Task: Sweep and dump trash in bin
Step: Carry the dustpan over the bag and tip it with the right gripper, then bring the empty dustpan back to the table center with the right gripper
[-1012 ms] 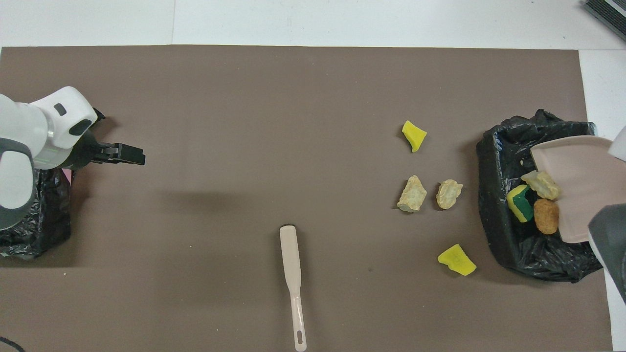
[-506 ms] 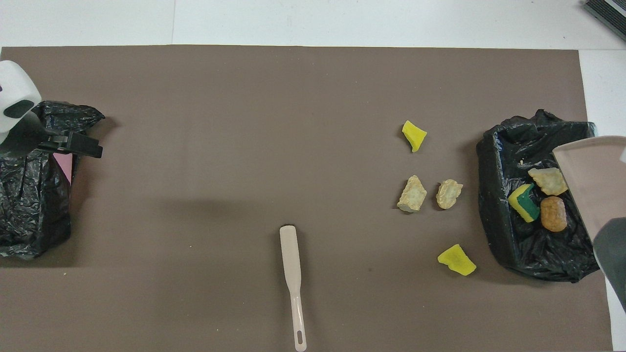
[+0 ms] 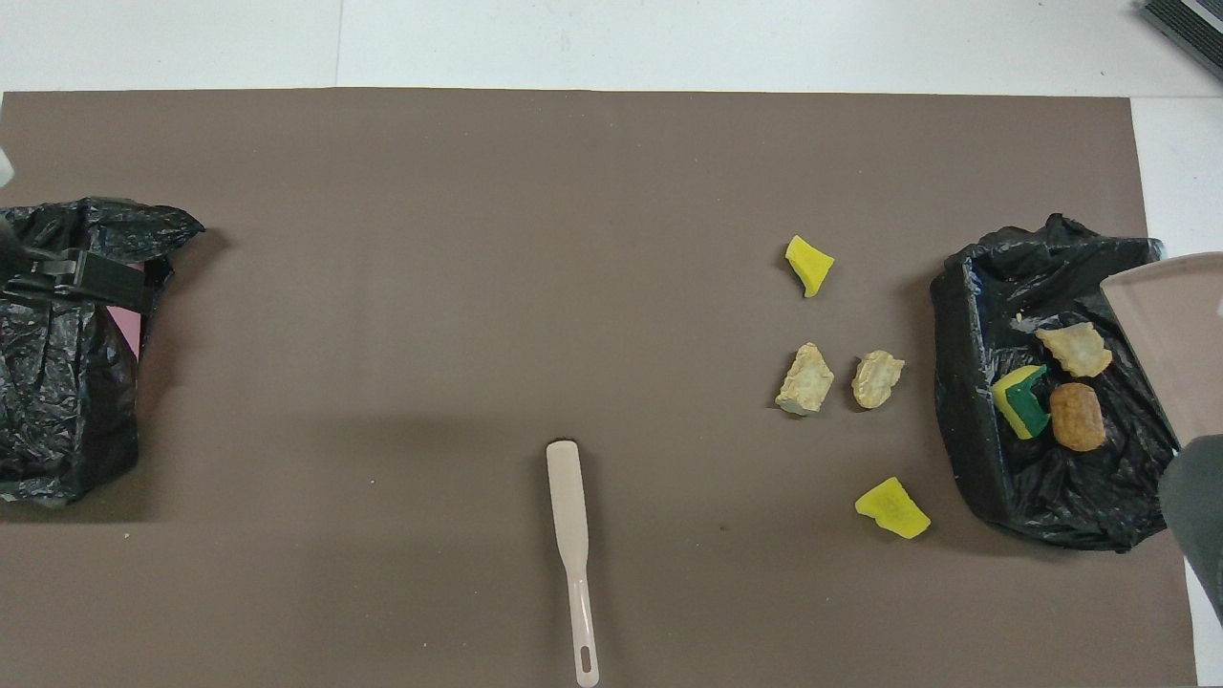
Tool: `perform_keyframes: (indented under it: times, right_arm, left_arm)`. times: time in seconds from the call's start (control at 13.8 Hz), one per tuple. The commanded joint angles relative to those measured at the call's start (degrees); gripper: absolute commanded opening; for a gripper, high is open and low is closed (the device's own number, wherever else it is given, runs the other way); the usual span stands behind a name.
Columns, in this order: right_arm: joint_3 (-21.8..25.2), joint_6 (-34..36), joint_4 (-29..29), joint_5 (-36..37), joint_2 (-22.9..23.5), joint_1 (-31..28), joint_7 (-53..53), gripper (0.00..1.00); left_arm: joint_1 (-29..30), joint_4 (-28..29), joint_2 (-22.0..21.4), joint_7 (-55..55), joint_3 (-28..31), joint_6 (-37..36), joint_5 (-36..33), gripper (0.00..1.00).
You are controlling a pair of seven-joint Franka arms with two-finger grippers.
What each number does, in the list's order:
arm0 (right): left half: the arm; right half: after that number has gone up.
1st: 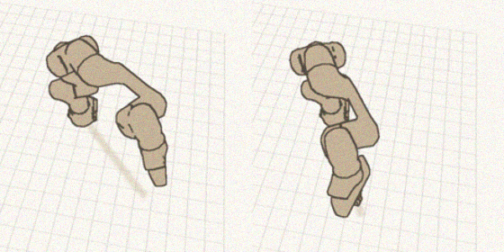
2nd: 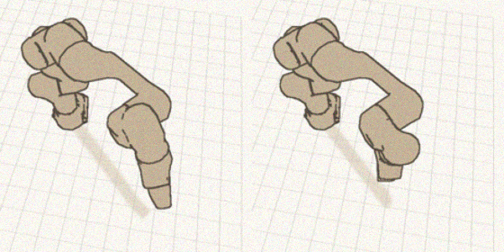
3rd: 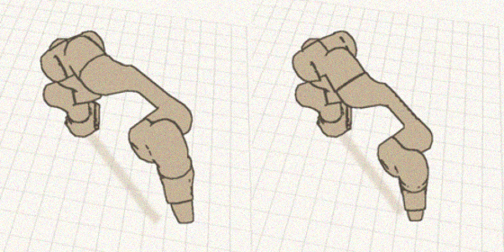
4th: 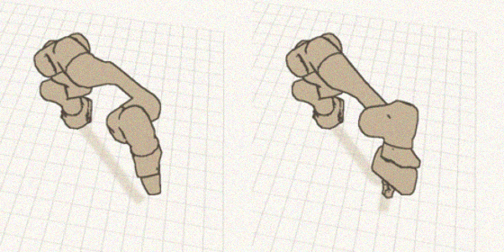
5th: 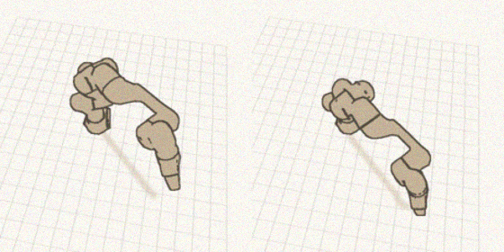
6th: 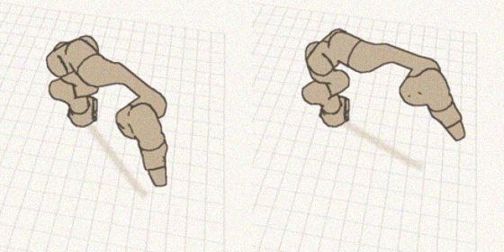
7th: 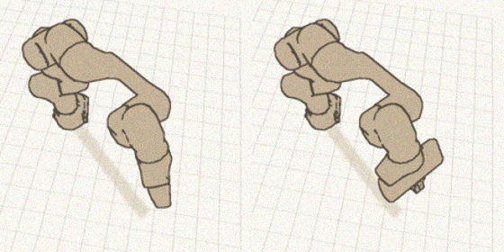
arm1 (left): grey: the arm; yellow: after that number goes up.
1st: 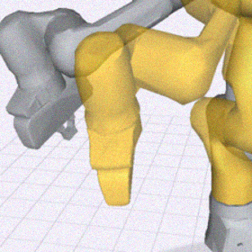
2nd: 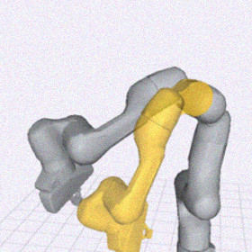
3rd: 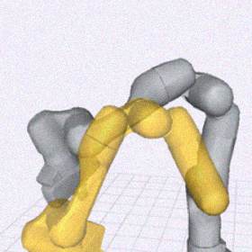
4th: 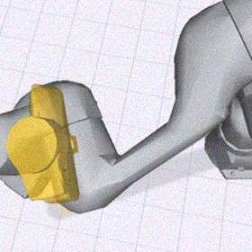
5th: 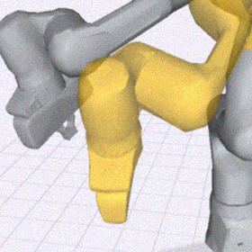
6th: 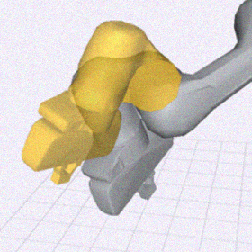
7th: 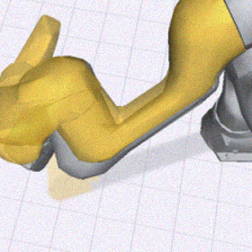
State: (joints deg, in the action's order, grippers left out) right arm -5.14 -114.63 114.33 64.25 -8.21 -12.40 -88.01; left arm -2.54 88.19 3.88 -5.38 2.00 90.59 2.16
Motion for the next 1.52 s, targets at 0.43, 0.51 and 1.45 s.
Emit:
perform_keyframes:
  times: [0.43, 0.51, 1.45]
  right_arm:
    - [-2.41, 10.2, -11.67, -11.91, 6.45, 7.65, 3.44, 0.0]
    - [-2.94, 12.48, -12.98, -15.34, 7.15, 7.65, 7.12, 0.0]
    - [-6.38, 25.69, -32.15, -41.29, 24.11, 20.65, 61.61, 0.0]
  left_arm:
    - [0.34, -3.37, -0.45, 3.27, -0.06, -8.47, -1.37, 1.0]
    - [0.43, -3.55, -0.45, 3.27, -0.06, -9.89, -1.28, 1.0]
    - [0.16, -1.62, -3.26, 3.45, -0.5, -8.15, -2.16, 1.0]
